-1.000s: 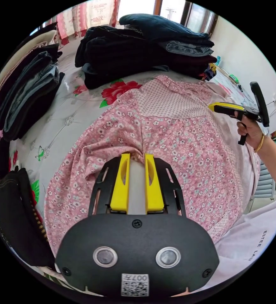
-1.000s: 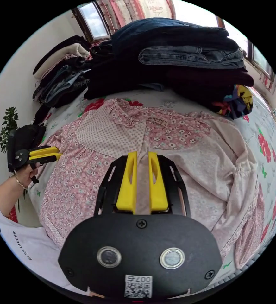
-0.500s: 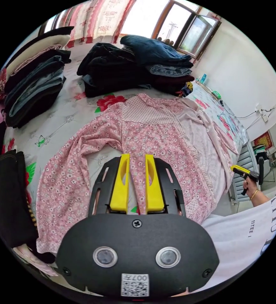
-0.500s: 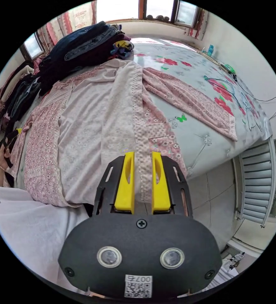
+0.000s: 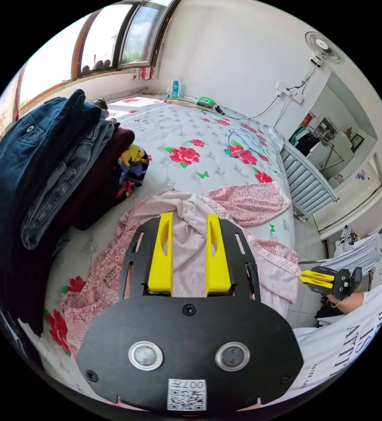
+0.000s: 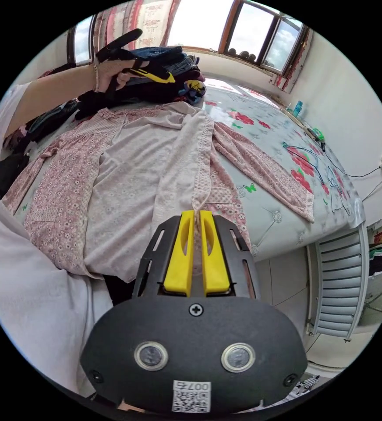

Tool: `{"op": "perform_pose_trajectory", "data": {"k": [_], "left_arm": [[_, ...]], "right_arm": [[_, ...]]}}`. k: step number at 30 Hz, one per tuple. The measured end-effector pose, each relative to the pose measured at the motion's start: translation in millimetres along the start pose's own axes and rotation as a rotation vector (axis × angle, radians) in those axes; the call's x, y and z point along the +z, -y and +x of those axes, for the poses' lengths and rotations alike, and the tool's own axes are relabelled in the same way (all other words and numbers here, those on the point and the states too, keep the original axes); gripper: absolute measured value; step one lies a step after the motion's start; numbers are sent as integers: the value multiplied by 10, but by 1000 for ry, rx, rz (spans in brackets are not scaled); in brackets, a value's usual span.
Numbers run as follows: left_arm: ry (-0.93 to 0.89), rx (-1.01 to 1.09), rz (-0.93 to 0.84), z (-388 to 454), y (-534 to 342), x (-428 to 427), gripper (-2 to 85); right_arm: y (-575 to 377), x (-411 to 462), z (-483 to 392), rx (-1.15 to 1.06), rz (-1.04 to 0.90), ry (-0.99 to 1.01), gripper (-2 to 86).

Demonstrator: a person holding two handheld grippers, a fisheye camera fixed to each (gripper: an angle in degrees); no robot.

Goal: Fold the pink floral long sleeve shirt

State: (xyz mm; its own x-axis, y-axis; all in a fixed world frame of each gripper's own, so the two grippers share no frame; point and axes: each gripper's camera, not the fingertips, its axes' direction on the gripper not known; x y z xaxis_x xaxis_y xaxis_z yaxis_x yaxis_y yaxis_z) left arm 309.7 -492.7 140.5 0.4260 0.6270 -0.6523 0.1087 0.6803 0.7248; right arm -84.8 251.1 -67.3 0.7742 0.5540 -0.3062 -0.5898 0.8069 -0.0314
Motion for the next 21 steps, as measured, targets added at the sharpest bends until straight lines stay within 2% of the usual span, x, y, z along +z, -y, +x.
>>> {"op": "perform_pose_trajectory", "data": {"k": [4, 8, 9, 12, 18, 21], "left_arm": [[-22, 8, -113, -49, 571, 956, 128], [-36, -64, -242, -182, 658, 1741, 131], [-24, -91, -301, -242, 595, 1975, 109], [94, -64, -251, -268, 396, 2014, 2], [-59, -66, -123, -555, -41, 1564, -8], [-60, -139, -39, -809, -281, 1192, -6]], "right_arm": [[-8, -280, 44, -8, 52, 130, 1], [14, -342, 15, -22, 38, 255, 0], [26, -337, 3, -23, 30, 297, 0], [65, -290, -34, -41, -5, 363, -1], [154, -241, -25, -116, -45, 420, -1], [176, -241, 18, -138, -54, 418, -1]]}}
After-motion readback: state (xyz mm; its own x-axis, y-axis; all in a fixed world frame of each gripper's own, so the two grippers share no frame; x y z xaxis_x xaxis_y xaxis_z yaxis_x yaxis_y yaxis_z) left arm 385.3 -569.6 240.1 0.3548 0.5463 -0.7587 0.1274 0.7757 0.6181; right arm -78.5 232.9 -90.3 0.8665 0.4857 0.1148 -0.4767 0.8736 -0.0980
